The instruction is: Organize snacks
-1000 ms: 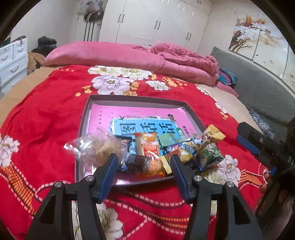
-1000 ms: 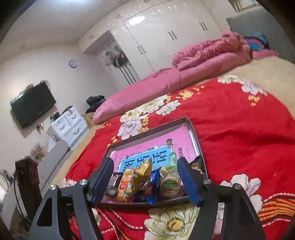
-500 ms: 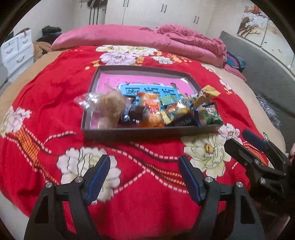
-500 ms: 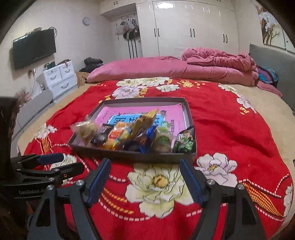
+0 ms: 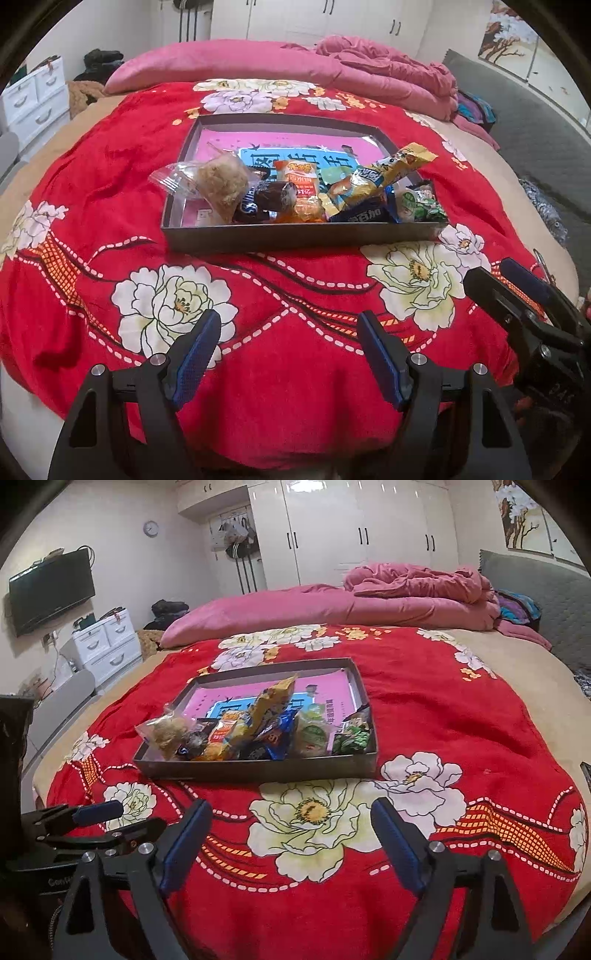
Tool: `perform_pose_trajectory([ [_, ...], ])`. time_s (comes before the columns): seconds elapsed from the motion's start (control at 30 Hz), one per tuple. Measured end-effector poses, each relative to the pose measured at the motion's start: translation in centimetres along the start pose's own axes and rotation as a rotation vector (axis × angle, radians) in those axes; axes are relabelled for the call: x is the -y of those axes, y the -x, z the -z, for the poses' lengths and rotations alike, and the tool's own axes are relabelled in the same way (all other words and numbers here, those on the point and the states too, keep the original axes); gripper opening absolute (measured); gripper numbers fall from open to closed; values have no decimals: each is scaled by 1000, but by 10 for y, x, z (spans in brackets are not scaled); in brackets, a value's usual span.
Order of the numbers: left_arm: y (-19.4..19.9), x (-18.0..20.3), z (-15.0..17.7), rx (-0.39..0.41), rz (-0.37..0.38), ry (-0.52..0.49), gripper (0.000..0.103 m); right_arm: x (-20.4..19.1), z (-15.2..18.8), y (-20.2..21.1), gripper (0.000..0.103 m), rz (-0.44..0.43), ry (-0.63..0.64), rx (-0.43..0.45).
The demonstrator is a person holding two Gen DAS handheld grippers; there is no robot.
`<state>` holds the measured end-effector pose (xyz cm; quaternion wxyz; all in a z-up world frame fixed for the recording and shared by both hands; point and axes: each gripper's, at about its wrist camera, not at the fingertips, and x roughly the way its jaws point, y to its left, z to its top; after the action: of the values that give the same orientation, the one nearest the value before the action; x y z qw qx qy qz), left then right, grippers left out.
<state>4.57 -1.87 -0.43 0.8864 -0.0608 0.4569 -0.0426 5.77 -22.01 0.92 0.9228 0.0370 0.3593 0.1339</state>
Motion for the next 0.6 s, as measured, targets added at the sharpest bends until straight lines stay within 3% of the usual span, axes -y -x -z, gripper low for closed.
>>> perform_pose_trajectory([
  [0.6,3,-2,0,14,-15,8,77,-7,-1,0,88,2,40,11],
])
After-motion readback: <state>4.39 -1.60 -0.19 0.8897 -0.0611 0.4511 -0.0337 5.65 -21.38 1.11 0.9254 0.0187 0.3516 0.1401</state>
